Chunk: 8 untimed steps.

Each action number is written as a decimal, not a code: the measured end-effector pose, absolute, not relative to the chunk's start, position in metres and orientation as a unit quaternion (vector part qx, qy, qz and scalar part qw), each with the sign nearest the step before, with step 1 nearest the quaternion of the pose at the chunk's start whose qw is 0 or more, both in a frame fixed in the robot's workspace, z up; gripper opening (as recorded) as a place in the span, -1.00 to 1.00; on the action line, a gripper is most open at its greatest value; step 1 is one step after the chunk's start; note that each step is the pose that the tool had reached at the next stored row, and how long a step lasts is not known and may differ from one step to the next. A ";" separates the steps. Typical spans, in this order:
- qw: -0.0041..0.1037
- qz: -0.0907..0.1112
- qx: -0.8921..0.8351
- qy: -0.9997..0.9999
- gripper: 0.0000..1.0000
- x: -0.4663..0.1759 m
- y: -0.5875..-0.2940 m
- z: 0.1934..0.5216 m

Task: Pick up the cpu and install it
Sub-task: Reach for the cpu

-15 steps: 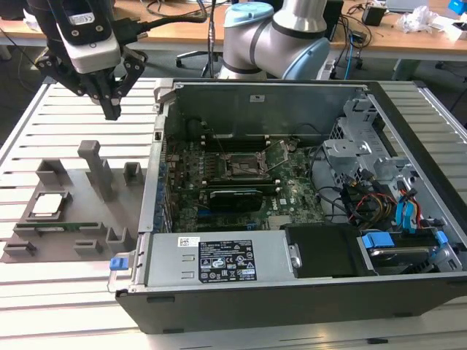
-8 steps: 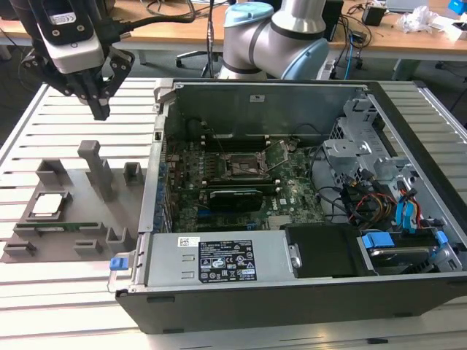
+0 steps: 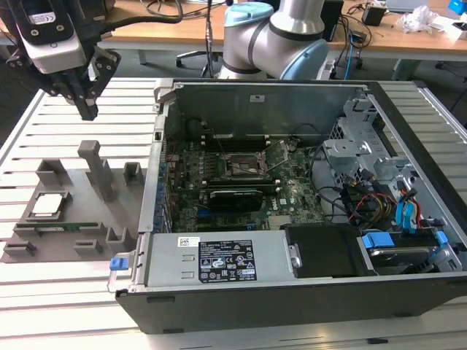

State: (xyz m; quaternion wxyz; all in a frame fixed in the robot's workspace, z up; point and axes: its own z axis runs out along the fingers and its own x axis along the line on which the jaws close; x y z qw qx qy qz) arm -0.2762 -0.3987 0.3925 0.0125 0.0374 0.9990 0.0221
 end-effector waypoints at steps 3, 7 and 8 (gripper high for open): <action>0.013 0.022 0.037 0.999 -0.79 -0.281 -0.399 0.392; 0.013 0.022 0.037 0.999 -0.79 -0.287 -0.399 0.392; 0.013 0.022 0.037 0.999 -0.79 -0.289 -0.399 0.392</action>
